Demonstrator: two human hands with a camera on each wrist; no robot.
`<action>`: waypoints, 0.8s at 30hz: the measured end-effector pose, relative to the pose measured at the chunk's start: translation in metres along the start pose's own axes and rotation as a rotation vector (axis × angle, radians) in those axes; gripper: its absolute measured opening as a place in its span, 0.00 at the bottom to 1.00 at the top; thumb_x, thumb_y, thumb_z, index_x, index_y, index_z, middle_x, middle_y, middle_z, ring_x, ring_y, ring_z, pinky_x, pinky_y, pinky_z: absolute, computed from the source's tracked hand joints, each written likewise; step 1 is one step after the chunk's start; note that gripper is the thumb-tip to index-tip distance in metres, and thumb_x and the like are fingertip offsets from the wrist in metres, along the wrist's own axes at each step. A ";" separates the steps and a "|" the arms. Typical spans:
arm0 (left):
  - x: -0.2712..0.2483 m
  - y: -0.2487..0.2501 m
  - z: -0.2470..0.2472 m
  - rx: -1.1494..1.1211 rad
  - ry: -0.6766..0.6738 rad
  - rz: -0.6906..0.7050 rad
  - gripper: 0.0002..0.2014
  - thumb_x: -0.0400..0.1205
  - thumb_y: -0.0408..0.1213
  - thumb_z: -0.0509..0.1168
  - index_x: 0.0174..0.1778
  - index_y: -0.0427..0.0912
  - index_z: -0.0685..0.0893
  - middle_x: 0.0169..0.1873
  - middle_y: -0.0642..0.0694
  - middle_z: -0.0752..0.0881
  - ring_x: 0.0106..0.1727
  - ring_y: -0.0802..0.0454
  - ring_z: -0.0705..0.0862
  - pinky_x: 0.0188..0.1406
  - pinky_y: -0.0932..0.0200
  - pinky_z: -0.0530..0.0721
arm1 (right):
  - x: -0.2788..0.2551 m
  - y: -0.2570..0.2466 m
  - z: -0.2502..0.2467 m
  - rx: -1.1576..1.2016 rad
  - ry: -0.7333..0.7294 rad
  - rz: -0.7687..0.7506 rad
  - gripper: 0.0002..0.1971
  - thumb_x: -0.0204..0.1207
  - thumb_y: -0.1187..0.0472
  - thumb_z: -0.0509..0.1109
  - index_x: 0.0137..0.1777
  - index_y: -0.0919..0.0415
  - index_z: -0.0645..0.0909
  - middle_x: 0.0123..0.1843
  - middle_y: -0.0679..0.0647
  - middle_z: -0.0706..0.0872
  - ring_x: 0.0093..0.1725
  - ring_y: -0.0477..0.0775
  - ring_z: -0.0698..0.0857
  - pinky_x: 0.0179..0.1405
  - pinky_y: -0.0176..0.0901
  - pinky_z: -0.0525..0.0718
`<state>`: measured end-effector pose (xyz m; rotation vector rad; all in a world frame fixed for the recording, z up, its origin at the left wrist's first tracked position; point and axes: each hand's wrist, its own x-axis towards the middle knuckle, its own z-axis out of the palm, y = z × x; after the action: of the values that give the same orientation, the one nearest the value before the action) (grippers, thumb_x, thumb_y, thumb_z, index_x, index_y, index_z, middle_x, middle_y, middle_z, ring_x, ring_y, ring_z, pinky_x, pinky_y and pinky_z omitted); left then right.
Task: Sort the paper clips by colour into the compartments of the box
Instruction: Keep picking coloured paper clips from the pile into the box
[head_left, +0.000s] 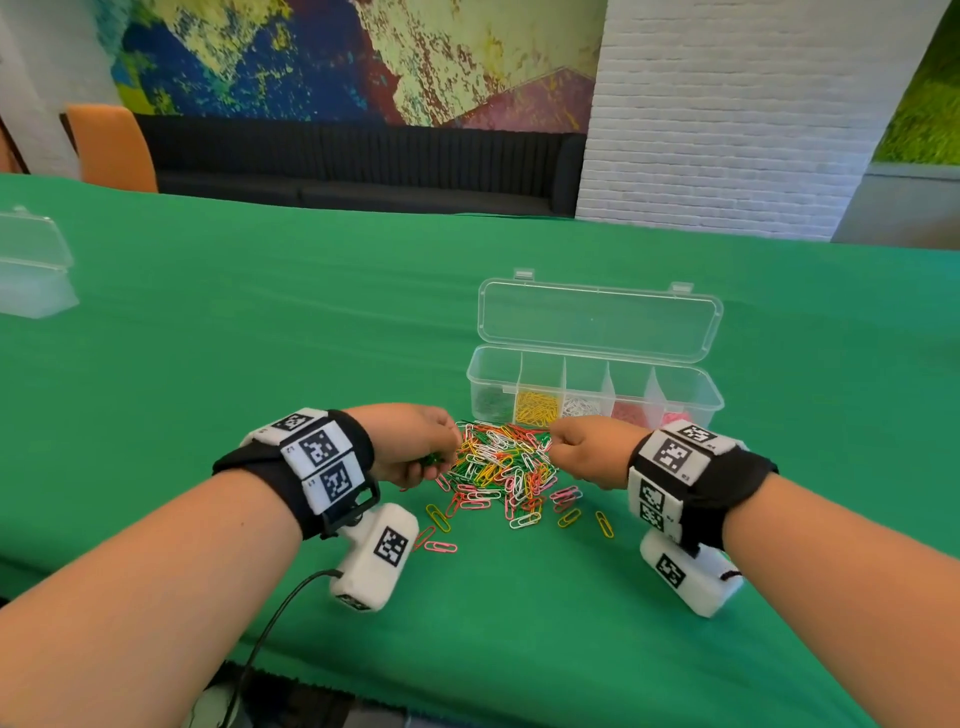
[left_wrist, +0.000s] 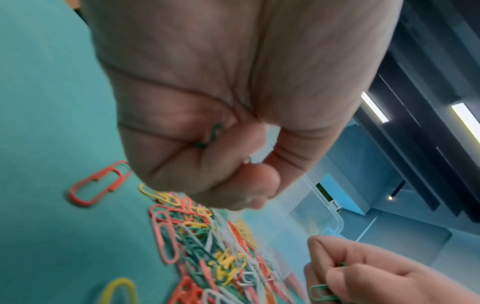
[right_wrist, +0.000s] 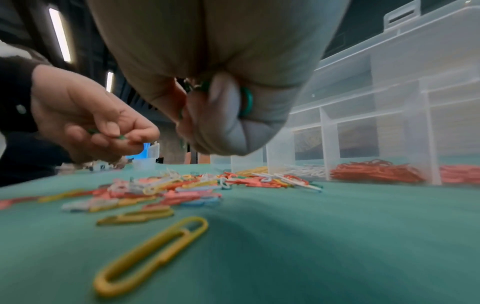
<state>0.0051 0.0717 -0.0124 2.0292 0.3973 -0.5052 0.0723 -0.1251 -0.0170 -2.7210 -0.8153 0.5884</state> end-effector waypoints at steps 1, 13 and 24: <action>0.001 0.002 0.000 -0.044 -0.012 0.005 0.08 0.82 0.24 0.54 0.42 0.42 0.70 0.26 0.46 0.74 0.21 0.57 0.68 0.14 0.71 0.63 | 0.001 0.002 0.000 0.081 -0.016 0.031 0.14 0.84 0.57 0.53 0.36 0.55 0.65 0.32 0.49 0.72 0.29 0.48 0.70 0.26 0.34 0.71; 0.018 0.026 -0.010 -0.525 -0.092 -0.001 0.07 0.84 0.37 0.57 0.46 0.39 0.77 0.33 0.45 0.78 0.28 0.55 0.78 0.18 0.69 0.76 | 0.023 0.006 -0.036 0.701 0.010 0.198 0.12 0.76 0.71 0.53 0.31 0.63 0.68 0.26 0.56 0.71 0.20 0.49 0.64 0.14 0.33 0.62; 0.049 0.076 -0.033 -0.581 0.038 -0.027 0.17 0.85 0.48 0.58 0.51 0.35 0.74 0.49 0.36 0.73 0.45 0.46 0.78 0.39 0.59 0.83 | 0.063 -0.055 -0.082 0.093 0.071 0.196 0.13 0.80 0.59 0.62 0.33 0.61 0.75 0.31 0.52 0.76 0.26 0.47 0.71 0.26 0.34 0.70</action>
<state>0.0892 0.0679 0.0333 1.4745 0.5266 -0.3188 0.1304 -0.0536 0.0557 -2.7371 -0.4953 0.5494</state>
